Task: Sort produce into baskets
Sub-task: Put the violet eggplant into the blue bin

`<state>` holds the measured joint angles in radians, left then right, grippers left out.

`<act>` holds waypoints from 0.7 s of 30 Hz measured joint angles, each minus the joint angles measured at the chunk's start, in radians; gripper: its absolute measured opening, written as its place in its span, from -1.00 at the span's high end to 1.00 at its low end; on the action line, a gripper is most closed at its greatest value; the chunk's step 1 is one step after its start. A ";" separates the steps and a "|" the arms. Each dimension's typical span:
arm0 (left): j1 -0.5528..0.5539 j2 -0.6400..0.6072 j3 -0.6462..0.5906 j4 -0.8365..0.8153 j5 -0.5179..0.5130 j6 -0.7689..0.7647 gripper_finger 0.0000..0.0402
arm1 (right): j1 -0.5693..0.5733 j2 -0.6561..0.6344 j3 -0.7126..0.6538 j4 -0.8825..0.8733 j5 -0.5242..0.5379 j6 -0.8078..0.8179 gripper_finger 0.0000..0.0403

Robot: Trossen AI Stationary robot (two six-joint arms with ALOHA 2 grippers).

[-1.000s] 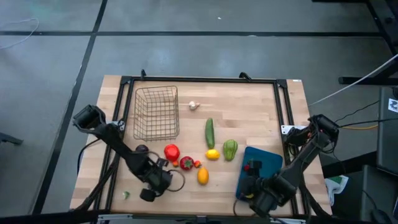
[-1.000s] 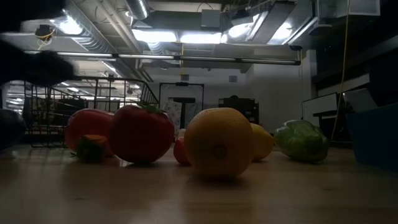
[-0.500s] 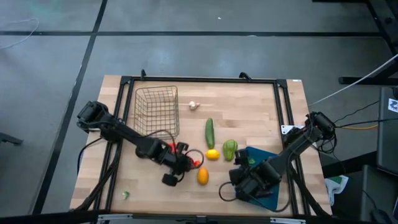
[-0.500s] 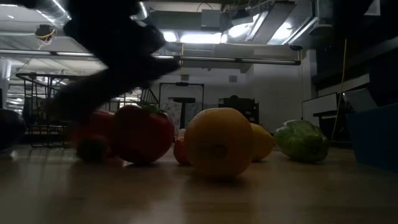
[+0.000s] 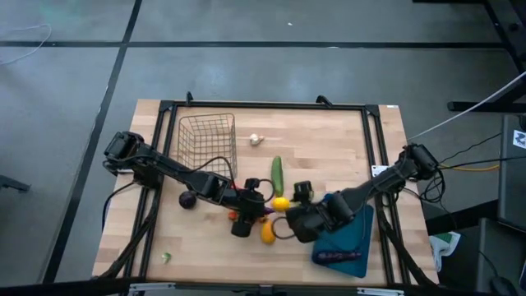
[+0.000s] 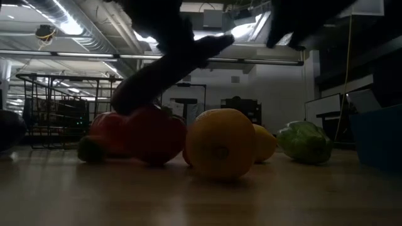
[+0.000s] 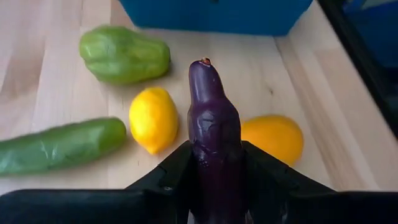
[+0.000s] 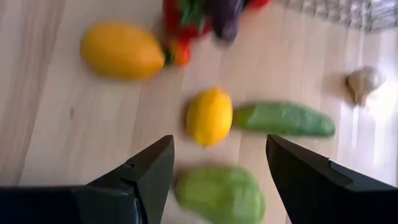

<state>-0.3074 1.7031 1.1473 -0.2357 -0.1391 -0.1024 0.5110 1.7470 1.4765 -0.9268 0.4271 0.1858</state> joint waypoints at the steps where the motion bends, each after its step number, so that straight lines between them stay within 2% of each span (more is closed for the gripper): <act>1: 0.001 0.000 0.000 0.010 0.000 0.000 0.43 | -0.010 0.000 0.000 0.032 0.000 -0.015 -0.25; 8: 0.002 0.000 0.000 0.070 0.000 0.001 0.43 | -0.063 0.000 0.000 0.201 -0.025 -0.093 -0.25; 13: 0.002 0.000 0.000 0.100 -0.005 0.001 0.42 | -0.075 0.000 0.000 0.249 -0.135 -0.116 -0.25; 21: 0.004 -0.001 0.001 0.154 -0.006 0.002 0.42 | -0.073 0.000 0.000 0.288 -0.149 -0.116 -0.23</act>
<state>-0.3031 1.7023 1.1481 -0.0812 -0.1453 -0.1009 0.4381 1.7470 1.4765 -0.6393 0.2780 0.0694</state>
